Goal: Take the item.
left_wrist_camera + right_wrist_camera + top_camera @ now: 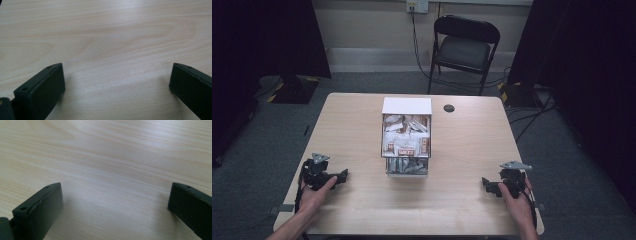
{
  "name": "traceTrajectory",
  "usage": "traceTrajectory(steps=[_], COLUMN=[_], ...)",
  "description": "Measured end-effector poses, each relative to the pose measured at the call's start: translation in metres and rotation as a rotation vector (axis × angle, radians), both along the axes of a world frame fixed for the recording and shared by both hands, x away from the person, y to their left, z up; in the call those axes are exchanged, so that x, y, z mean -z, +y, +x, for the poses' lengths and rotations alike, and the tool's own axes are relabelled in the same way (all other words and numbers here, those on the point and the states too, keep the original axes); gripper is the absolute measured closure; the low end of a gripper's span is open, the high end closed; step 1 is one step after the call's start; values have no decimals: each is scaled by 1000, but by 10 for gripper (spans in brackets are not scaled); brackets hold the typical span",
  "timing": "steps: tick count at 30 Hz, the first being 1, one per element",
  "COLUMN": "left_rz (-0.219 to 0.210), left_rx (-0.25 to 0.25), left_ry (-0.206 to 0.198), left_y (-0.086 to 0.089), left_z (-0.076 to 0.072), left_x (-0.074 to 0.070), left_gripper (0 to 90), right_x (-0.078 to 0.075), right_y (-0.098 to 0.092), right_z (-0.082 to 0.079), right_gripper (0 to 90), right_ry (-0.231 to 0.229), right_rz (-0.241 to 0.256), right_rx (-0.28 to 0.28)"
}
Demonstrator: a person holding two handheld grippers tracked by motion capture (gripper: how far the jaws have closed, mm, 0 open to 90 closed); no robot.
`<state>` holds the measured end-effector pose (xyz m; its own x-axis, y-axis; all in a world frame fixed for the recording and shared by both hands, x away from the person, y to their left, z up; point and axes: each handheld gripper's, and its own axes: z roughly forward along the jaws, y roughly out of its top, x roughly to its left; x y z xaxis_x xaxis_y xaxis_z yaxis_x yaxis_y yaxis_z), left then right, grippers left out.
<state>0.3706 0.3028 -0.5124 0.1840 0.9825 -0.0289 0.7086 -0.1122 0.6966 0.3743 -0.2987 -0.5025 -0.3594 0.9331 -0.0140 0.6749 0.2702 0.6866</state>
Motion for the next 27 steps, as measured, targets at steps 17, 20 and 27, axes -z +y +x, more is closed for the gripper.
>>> traceTrajectory(steps=[17, 20, 27], left_rz=[-6, -1, -42], left_rx=[23, 39, 58], left_ry=[-9, 11, 20], left_y=[-1, 0, 0], left_z=[-1, -1, 0], left_x=[-5, -8, -13], left_gripper=[178, 217, 225], right_x=[0, 0, 0], right_y=[0, 0, 0], right_z=[0, 0, 0], right_gripper=[0, 0, 0], right_ry=[1, 0, 1], right_rz=[0, 0, 0], right_rx=[-1, 0, -1])
